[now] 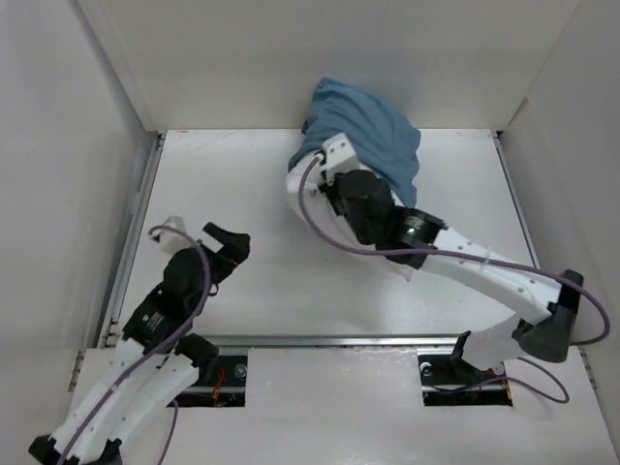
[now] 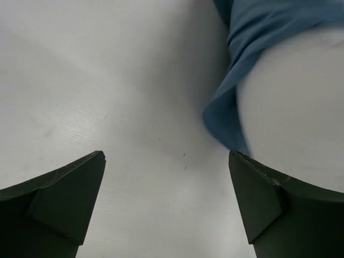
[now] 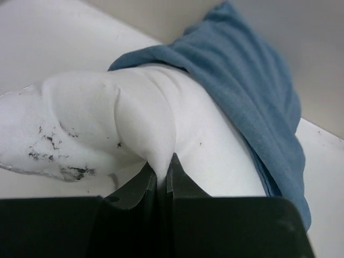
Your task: Put the pillow into the pillowcase
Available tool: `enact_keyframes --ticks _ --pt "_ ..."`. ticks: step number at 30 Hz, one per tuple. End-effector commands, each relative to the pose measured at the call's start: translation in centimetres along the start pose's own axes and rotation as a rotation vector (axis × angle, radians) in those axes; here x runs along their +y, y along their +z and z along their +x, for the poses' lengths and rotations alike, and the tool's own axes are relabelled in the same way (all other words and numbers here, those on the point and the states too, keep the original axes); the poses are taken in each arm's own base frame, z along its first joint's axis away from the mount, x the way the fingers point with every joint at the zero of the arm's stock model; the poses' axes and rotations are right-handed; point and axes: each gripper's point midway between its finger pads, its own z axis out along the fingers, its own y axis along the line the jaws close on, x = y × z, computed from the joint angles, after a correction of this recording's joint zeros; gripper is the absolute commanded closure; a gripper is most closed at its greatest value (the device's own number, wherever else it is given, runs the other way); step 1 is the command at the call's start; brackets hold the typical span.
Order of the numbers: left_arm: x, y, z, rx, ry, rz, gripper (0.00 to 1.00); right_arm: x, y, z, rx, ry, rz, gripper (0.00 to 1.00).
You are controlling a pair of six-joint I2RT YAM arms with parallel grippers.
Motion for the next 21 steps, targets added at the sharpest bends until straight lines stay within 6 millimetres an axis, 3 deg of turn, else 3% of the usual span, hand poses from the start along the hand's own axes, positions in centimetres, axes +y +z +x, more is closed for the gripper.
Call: enact_keyframes --ticks 1,2,4,5,9,14,15,17,18,21 --pt "-5.0 3.2 3.2 0.106 0.139 0.225 0.00 -5.9 -3.3 -7.0 -0.170 0.178 0.098 1.00" --pt "-5.6 3.6 4.6 0.156 0.159 0.274 0.00 -6.6 -3.6 -7.2 -0.177 0.187 0.110 1.00" --pt "-7.4 5.1 5.2 0.144 0.179 0.347 0.00 -8.4 -4.2 -8.0 -0.204 0.208 0.106 1.00" --pt "-8.5 5.0 5.6 0.165 0.192 0.403 0.00 -8.3 -4.3 -8.3 -0.207 0.207 0.093 1.00" --pt "-12.6 5.7 5.0 0.089 0.215 0.592 0.00 -8.6 -5.0 -9.4 -0.232 0.225 0.056 1.00" --pt "-13.8 8.4 6.1 0.097 0.272 0.605 0.00 -9.3 -5.2 -10.9 -0.254 0.243 0.068 1.00" --pt "-13.6 9.9 7.5 0.137 0.283 0.589 0.00 -9.9 -5.3 -11.1 -0.256 0.246 0.077 1.00" --pt "-14.8 10.8 8.7 0.187 0.293 0.631 0.00 -10.7 -5.7 -12.2 -0.275 0.261 0.090 1.00" --pt "-13.8 12.5 10.5 0.236 0.305 0.595 0.00 -10.7 -5.5 -12.5 -0.277 0.263 0.090 1.00" --pt "-14.3 14.1 12.0 0.279 0.278 0.602 0.00 -11.2 -6.2 -13.7 -0.294 0.271 0.083 1.00"
